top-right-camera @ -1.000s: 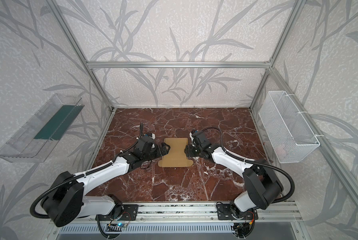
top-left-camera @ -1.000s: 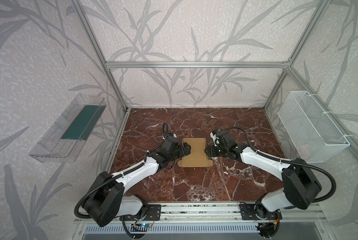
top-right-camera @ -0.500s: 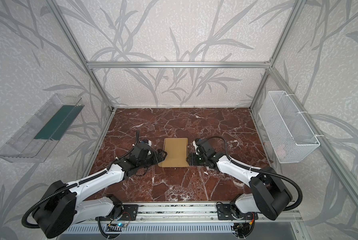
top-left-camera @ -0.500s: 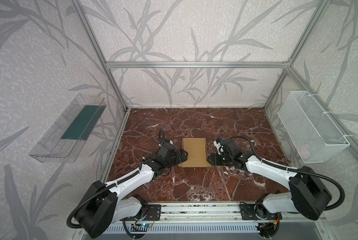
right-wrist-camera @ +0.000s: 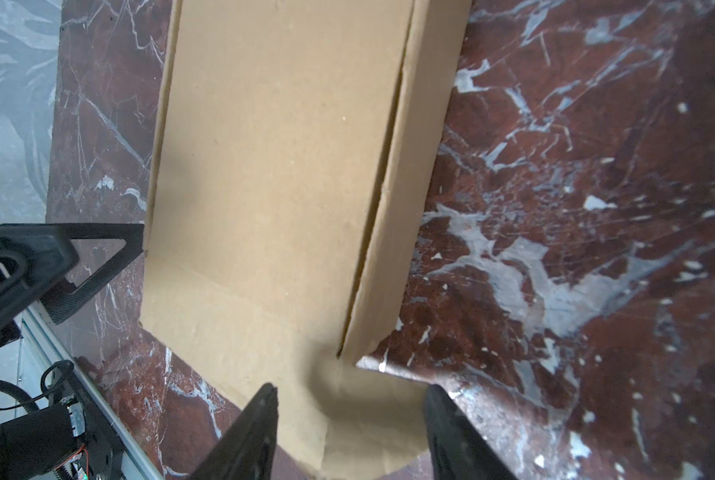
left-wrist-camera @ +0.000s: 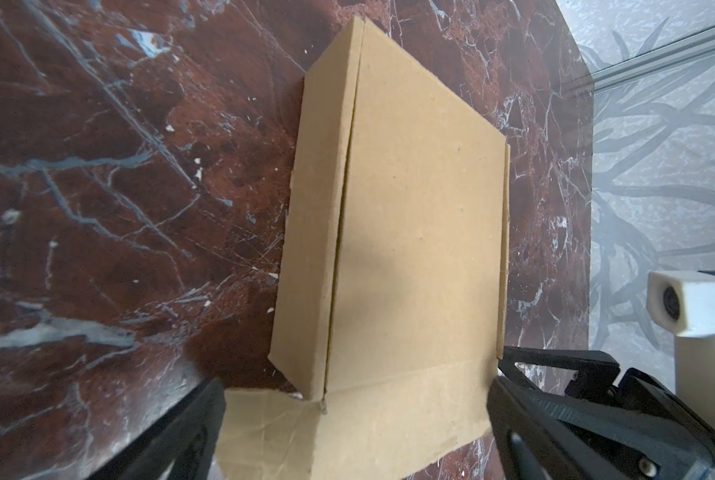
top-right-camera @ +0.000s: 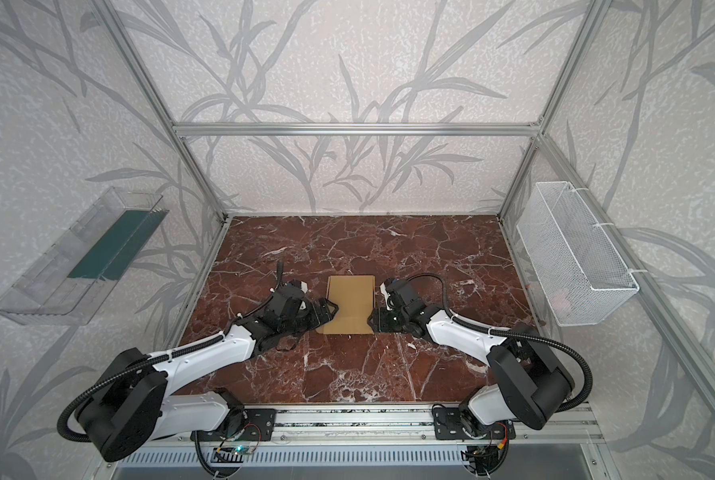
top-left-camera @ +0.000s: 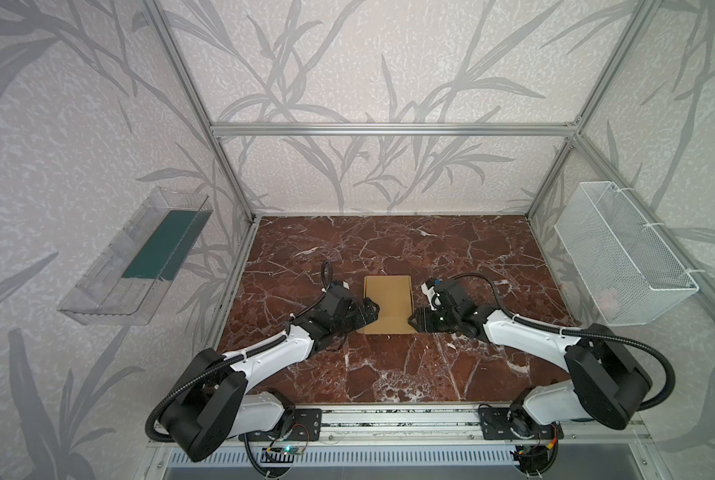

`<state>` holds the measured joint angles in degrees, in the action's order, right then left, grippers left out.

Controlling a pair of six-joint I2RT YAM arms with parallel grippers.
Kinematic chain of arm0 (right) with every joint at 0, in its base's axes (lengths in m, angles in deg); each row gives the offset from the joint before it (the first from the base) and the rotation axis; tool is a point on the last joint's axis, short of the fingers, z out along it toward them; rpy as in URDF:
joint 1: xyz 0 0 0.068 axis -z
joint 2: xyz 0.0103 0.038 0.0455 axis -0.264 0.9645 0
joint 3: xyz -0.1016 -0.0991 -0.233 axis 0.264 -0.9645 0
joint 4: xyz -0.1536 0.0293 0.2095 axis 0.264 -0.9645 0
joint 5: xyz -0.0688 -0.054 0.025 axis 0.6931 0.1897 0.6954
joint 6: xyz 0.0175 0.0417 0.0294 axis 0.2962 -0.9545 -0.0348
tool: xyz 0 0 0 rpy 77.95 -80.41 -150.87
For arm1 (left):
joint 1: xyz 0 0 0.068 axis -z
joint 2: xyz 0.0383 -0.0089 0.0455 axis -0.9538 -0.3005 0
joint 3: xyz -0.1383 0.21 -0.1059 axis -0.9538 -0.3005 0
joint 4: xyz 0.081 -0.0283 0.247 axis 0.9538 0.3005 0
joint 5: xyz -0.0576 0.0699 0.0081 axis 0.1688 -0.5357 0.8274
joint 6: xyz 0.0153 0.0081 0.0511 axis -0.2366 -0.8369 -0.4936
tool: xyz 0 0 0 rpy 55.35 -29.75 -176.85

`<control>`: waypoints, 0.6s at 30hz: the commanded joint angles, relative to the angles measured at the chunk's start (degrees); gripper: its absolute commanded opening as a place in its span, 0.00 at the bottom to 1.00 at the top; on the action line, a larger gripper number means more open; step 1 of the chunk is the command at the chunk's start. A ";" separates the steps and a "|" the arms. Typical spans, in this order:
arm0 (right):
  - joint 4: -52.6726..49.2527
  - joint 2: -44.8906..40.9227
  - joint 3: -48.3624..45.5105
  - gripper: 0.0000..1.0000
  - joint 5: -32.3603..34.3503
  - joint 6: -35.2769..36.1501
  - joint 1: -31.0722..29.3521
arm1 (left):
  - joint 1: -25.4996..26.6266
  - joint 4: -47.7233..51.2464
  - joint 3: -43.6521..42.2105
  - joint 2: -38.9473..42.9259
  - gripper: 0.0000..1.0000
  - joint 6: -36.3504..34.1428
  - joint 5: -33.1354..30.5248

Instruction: Fold the paper box

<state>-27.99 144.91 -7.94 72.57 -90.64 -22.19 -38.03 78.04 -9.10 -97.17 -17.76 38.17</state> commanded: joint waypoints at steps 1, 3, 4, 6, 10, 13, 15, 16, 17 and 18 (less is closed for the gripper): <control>1.86 1.22 0.73 0.57 -0.69 -0.85 -0.78 | 0.58 -2.33 -0.59 -0.97 0.99 1.37 0.59; 2.01 1.33 0.86 0.57 -0.39 -0.82 -1.25 | 1.05 -2.73 -0.46 -1.27 0.99 1.61 0.44; 2.14 1.33 0.94 0.57 -0.30 -0.83 -1.40 | 1.23 -2.87 -0.46 -1.36 0.99 1.70 0.44; 2.17 1.46 1.03 0.56 0.06 -0.82 -1.66 | 1.64 -3.30 -0.61 -1.67 0.99 1.99 0.25; 2.42 1.94 1.32 0.55 0.03 -0.81 -2.37 | 2.58 -4.66 -1.03 -2.36 0.99 2.91 0.12; 2.36 1.99 1.23 0.54 0.50 -2.56 -2.96 | 3.22 -5.15 -1.25 -2.38 0.99 3.51 0.05; 2.54 2.03 1.05 0.54 0.67 -2.78 -3.02 | 3.67 -5.23 -1.41 -1.96 0.99 3.75 -0.29; 2.51 2.05 0.90 0.53 0.63 -2.89 -3.05 | 3.79 -5.20 -1.42 -1.78 0.99 3.87 -0.35; 2.70 2.20 0.73 0.52 0.59 -3.12 -3.07 | 3.91 -5.19 -1.56 -1.72 0.99 4.00 -0.55; 2.98 2.29 0.61 0.52 0.51 -3.29 -3.11 | 4.08 -5.17 -1.60 -1.66 0.99 4.15 -0.58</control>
<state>-26.42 146.66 -7.85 72.77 -92.96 -25.01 -34.42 73.89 -10.02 -99.29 -14.68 38.15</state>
